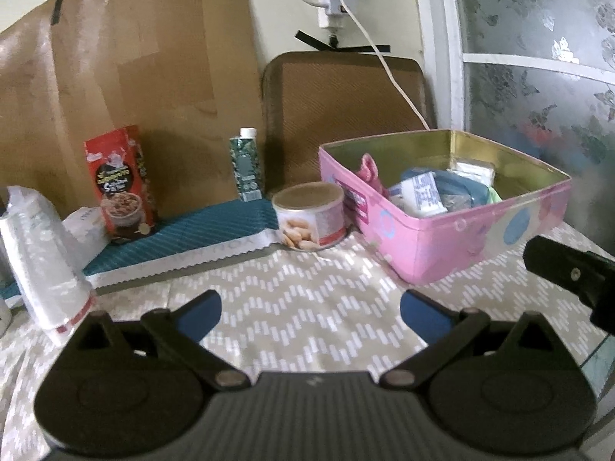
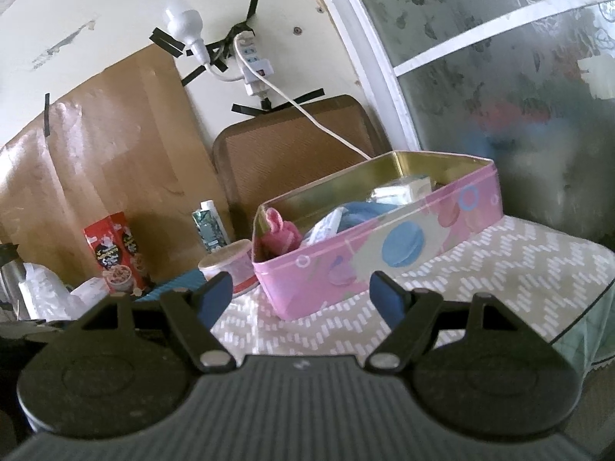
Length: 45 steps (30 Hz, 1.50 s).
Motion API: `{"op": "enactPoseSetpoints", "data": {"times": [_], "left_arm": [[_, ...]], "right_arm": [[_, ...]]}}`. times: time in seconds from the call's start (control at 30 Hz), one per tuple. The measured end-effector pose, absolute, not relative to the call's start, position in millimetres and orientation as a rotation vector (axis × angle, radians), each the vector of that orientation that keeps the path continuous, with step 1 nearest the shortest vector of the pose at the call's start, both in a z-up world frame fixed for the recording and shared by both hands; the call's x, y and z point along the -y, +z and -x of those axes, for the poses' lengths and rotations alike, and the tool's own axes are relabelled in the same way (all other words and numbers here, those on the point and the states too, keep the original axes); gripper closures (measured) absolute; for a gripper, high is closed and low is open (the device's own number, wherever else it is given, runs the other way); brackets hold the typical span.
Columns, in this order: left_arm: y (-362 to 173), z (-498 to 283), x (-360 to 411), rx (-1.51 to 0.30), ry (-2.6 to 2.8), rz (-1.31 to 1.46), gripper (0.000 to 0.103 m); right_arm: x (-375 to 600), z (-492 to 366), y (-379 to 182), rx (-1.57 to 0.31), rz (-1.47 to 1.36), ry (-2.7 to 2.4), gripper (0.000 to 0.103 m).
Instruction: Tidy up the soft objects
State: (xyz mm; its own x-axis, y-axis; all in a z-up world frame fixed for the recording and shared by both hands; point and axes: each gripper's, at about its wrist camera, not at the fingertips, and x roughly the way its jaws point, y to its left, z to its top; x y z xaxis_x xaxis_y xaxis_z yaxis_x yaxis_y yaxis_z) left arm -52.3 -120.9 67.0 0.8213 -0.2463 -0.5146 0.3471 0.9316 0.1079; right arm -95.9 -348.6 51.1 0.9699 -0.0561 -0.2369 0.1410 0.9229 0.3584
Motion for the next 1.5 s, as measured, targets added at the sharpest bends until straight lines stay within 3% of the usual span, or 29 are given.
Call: {"op": "enactPoseSetpoints", "data": {"times": [1.5], "left_arm": [[61.5,49.5,123.9,-0.585,-0.335,-0.195,0.000]], "right_arm": [[345.3,92.6,44.5,-0.241,-0.383,-0.102,0.022]]}}
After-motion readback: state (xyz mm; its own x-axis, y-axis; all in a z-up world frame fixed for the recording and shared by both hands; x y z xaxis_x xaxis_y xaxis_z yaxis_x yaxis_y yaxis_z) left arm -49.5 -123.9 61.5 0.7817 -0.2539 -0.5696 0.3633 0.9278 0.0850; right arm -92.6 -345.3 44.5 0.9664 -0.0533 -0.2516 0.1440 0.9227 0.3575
